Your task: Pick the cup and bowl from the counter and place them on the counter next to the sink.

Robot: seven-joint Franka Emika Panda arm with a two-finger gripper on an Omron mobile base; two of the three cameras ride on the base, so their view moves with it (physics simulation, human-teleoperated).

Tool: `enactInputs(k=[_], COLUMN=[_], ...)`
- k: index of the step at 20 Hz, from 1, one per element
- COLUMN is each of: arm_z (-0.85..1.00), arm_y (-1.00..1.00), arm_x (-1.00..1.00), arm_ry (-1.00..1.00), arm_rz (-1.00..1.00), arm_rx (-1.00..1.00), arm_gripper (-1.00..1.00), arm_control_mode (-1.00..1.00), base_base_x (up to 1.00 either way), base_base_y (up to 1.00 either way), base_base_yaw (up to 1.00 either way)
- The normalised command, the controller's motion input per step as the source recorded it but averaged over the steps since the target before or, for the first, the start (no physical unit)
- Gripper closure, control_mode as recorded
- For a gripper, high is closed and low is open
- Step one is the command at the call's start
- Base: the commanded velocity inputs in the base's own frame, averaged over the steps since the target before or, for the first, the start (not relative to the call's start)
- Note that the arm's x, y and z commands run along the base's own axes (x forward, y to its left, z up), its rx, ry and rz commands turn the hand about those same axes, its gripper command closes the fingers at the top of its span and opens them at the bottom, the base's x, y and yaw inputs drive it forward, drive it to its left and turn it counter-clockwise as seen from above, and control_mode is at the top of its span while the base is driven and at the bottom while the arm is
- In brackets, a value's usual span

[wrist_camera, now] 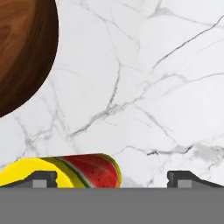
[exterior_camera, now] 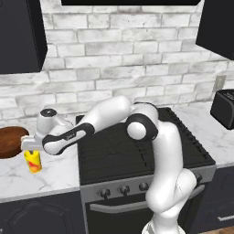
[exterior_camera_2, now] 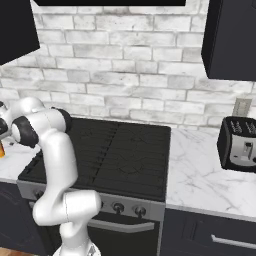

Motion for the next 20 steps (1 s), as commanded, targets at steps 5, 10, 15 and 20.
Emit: enactInputs(k=[5,10,15,20], arm_z=[-0.20,-0.15,0.00,-0.13], arm_y=[0.09,0.15,0.00,0.00], arm_x=[0.00,0.02,0.00,0.00], arm_ry=[0.00,0.01,0.01,0.00], arm_rz=[0.00,-0.02,0.00,0.00], arm_rx=[0.00,0.00,0.00,0.00], arm_gripper=[-1.00,-1.00,-1.00,-1.00], arm_control_mode=[-1.00,-1.00,-1.00,-1.00], base_base_x=[0.00,0.00,0.00,0.00], base_base_y=[0.00,0.00,0.00,0.00], base_base_yaw=[0.00,0.00,0.00,0.00])
